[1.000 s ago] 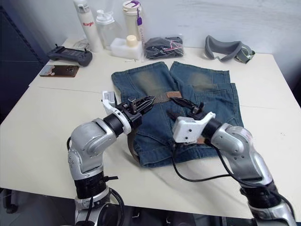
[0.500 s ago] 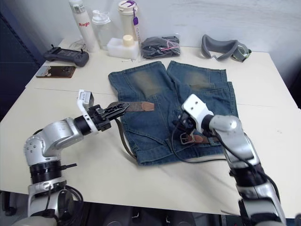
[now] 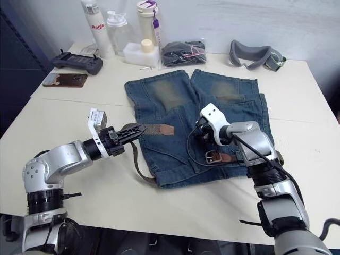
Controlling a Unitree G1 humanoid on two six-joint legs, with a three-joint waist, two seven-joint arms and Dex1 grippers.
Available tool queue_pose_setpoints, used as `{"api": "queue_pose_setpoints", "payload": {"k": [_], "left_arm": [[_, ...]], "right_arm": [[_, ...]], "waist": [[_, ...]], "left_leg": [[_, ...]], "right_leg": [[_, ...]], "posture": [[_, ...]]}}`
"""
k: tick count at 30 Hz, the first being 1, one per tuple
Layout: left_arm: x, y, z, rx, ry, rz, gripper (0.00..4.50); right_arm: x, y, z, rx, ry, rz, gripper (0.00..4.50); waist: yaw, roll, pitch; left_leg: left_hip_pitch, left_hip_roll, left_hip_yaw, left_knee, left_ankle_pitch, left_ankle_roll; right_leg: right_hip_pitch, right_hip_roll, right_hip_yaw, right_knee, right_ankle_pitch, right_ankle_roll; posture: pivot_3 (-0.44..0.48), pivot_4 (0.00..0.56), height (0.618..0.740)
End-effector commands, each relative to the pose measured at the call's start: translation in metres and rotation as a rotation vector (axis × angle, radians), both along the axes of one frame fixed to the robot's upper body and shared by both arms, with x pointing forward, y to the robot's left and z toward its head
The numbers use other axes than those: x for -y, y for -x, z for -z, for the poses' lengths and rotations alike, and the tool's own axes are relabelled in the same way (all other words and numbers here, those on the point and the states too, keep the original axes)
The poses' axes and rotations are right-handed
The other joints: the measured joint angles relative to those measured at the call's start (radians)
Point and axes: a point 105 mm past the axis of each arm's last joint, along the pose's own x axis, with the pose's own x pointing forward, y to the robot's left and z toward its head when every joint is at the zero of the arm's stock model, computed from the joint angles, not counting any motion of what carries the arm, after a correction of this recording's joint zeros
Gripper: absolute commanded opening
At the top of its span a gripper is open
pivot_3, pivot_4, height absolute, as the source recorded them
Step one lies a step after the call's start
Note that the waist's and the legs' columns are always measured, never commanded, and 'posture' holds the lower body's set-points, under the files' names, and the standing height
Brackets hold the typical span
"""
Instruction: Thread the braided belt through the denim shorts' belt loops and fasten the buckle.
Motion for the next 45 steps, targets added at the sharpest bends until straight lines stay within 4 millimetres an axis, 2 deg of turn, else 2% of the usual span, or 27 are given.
{"api": "queue_pose_setpoints", "payload": {"k": [1, 4, 6, 10, 15, 17, 22, 24, 25, 28, 29, 31, 32, 38, 45], "left_arm": [[0.005, 0.003, -0.009, 0.039, 0.012, -0.009, 0.00], [0.003, -0.001, -0.010, 0.029, 0.015, -0.030, 0.00], [0.001, -0.006, -0.011, 0.020, 0.013, -0.055, 0.00], [-0.009, -0.014, -0.014, 0.000, 0.005, -0.113, 0.00], [-0.013, -0.020, -0.011, -0.031, -0.012, -0.149, 0.00], [-0.014, -0.023, -0.011, -0.043, -0.007, -0.167, 0.00], [-0.012, -0.028, -0.009, -0.067, -0.004, -0.183, 0.00], [-0.010, -0.028, -0.008, -0.072, -0.004, -0.179, 0.00], [-0.008, -0.027, -0.008, -0.073, -0.003, -0.177, 0.00], [-0.002, -0.024, -0.009, -0.064, 0.003, -0.153, 0.00], [0.000, -0.023, -0.009, -0.060, 0.003, -0.145, 0.00], [0.005, -0.017, -0.011, -0.025, -0.033, -0.094, 0.00], [0.006, -0.014, -0.008, -0.021, -0.081, -0.071, 0.00], [0.012, -0.010, 0.011, -0.074, -0.191, -0.041, 0.00], [0.029, -0.016, 0.020, -0.101, -0.217, -0.066, 0.00]], "right_arm": [[0.000, -0.018, 0.009, 0.021, -0.020, 0.079, 0.10], [-0.014, -0.039, -0.006, 0.116, -0.071, 0.109, 0.03], [-0.020, -0.052, -0.013, 0.193, -0.036, 0.114, 0.03], [-0.023, -0.074, -0.033, 0.300, -0.035, 0.148, 0.03], [-0.031, -0.086, -0.049, 0.376, -0.026, 0.132, 0.03], [-0.030, -0.090, -0.052, 0.423, 0.005, 0.139, 0.03], [-0.029, -0.089, -0.043, 0.345, -0.033, 0.148, 0.03], [-0.029, -0.085, -0.042, 0.296, -0.077, 0.131, 1.05], [-0.028, -0.084, -0.044, 0.275, -0.113, 0.125, 1.38], [-0.020, -0.072, -0.064, 0.205, -0.240, 0.091, 2.83], [-0.016, -0.067, -0.070, 0.192, -0.253, 0.079, 3.09], [-0.002, -0.055, -0.082, 0.185, -0.243, 0.069, 4.22], [0.007, -0.047, -0.088, 0.182, -0.235, 0.069, 4.40], [0.039, -0.012, -0.100, 0.152, -0.151, 0.074, 4.40], [0.050, 0.008, -0.100, 0.147, -0.069, 0.083, 4.40]], "waist": [[-0.011, -0.001, -0.001], [-0.028, -0.001, -0.001], [-0.033, -0.001, -0.001], [-0.031, -0.001, 0.000], [-0.025, -0.001, 0.000], [-0.023, -0.001, 0.000], [-0.023, -0.001, 0.000], [-0.023, -0.001, 0.000], [-0.023, -0.001, 0.000], [-0.020, 0.000, 0.001], [-0.019, 0.001, 0.001], [-0.017, 0.001, 0.001], [-0.015, 0.001, 0.001], [-0.016, 0.001, 0.001], [-0.019, 0.002, 0.002]], "left_leg": [[0.001, 0.000, 0.000, 0.000, 0.000, 0.000], [0.006, 0.001, 0.002, 0.000, 0.000, -0.001], [0.007, 0.001, 0.003, -0.001, 0.000, -0.002], [0.005, 0.001, 0.003, -0.001, 0.001, -0.002], [-0.009, 0.001, 0.003, 0.001, 0.001, -0.001], [-0.010, 0.001, 0.003, 0.001, 0.002, -0.001], [-0.010, 0.001, 0.003, 0.001, 0.002, -0.001], [-0.010, 0.001, 0.003, 0.001, 0.002, -0.001], [-0.010, 0.001, 0.003, 0.001, 0.002, -0.001], [-0.010, 0.001, 0.003, 0.001, 0.002, -0.001], [-0.010, 0.001, 0.003, 0.001, 0.002, -0.001], [-0.011, 0.001, 0.003, 0.000, 0.002, -0.001], [-0.011, 0.001, 0.003, 0.000, 0.002, -0.001], [-0.010, 0.001, 0.003, -0.001, 0.002, -0.001], [-0.009, 0.001, 0.004, -0.002, 0.002, -0.001]], "right_leg": [[0.001, 0.000, 0.000, 0.000, 0.000, 0.000], [0.003, 0.000, 0.001, 0.002, 0.001, -0.001], [0.003, 0.000, 0.002, 0.003, 0.001, -0.001], [0.000, 0.000, 0.002, 0.003, 0.001, -0.001], [-0.013, 0.000, 0.002, 0.006, 0.001, -0.001], [-0.013, 0.000, 0.002, 0.006, 0.001, -0.001], [-0.013, 0.000, 0.002, 0.006, 0.001, -0.001], [-0.013, 0.000, 0.002, 0.006, 0.001, -0.001], [-0.013, 0.000, 0.002, 0.006, 0.001, -0.001], [-0.013, 0.000, 0.002, 0.006, 0.001, -0.001], [-0.013, 0.000, 0.002, 0.006, 0.001, -0.001], [-0.014, 0.000, 0.002, 0.005, 0.001, -0.001], [-0.014, 0.000, 0.002, 0.005, 0.001, -0.001], [-0.013, 0.000, 0.002, 0.004, 0.001, -0.001], [-0.014, 0.000, 0.003, 0.004, 0.001, -0.001]], "posture": [[0.000, 0.150, 0.683], [0.000, 0.150, 0.683], [0.000, 0.150, 0.683], [0.000, 0.150, 0.683], [0.000, 0.150, 0.683], [0.000, 0.150, 0.683], [0.000, 0.150, 0.683], [0.000, 0.150, 0.683], [0.000, 0.150, 0.683], [0.000, 0.150, 0.683], [0.000, 0.150, 0.683], [0.000, 0.150, 0.683], [0.000, 0.150, 0.683], [0.000, 0.150, 0.683], [0.000, 0.150, 0.683]]}}
